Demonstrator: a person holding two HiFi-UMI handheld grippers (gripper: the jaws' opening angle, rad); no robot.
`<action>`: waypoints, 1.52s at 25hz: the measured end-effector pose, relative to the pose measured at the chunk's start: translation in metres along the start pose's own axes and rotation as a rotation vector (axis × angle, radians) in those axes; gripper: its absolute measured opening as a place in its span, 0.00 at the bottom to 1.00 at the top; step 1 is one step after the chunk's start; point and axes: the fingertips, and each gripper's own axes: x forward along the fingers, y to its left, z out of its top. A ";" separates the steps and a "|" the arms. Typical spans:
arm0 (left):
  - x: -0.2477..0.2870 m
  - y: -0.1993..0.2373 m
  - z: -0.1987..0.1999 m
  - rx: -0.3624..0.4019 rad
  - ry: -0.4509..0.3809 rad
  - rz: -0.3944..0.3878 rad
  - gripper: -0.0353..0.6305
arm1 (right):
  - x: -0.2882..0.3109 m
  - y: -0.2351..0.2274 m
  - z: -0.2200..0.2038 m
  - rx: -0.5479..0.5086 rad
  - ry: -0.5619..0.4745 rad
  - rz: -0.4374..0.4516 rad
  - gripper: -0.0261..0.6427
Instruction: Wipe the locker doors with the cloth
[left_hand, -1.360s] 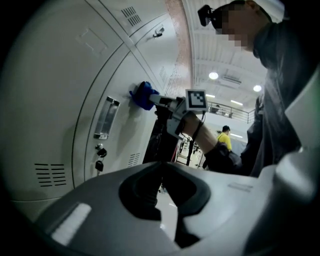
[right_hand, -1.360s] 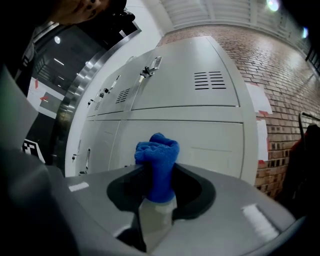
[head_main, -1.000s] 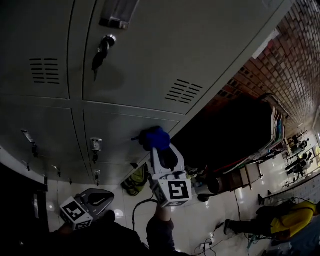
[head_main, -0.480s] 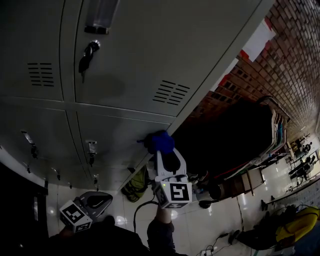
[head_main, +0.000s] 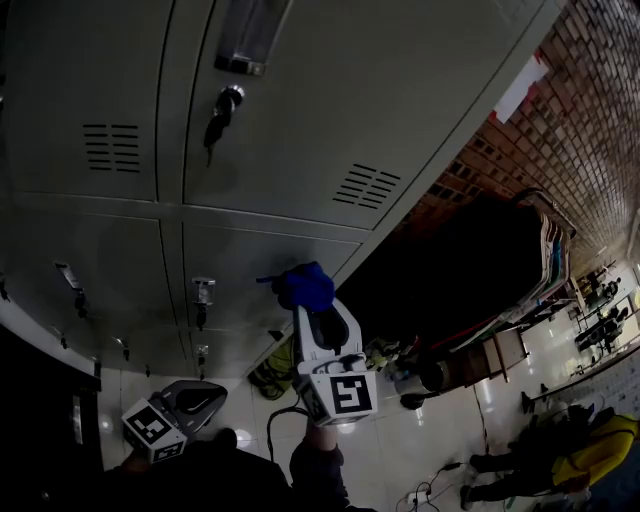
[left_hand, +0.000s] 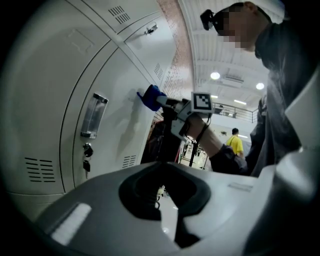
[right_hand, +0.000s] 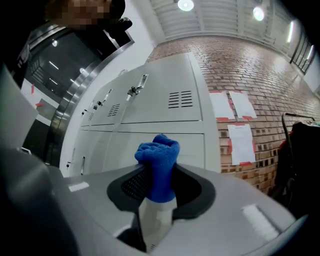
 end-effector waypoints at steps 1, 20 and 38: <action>-0.006 0.003 0.001 0.004 -0.003 -0.004 0.05 | 0.003 0.012 0.000 -0.002 0.003 0.014 0.22; -0.134 0.079 -0.004 -0.010 -0.016 0.046 0.05 | 0.073 0.170 -0.041 -0.036 0.175 0.136 0.22; -0.070 0.043 0.000 0.006 0.003 0.043 0.05 | 0.040 0.068 -0.052 -0.027 0.192 0.048 0.22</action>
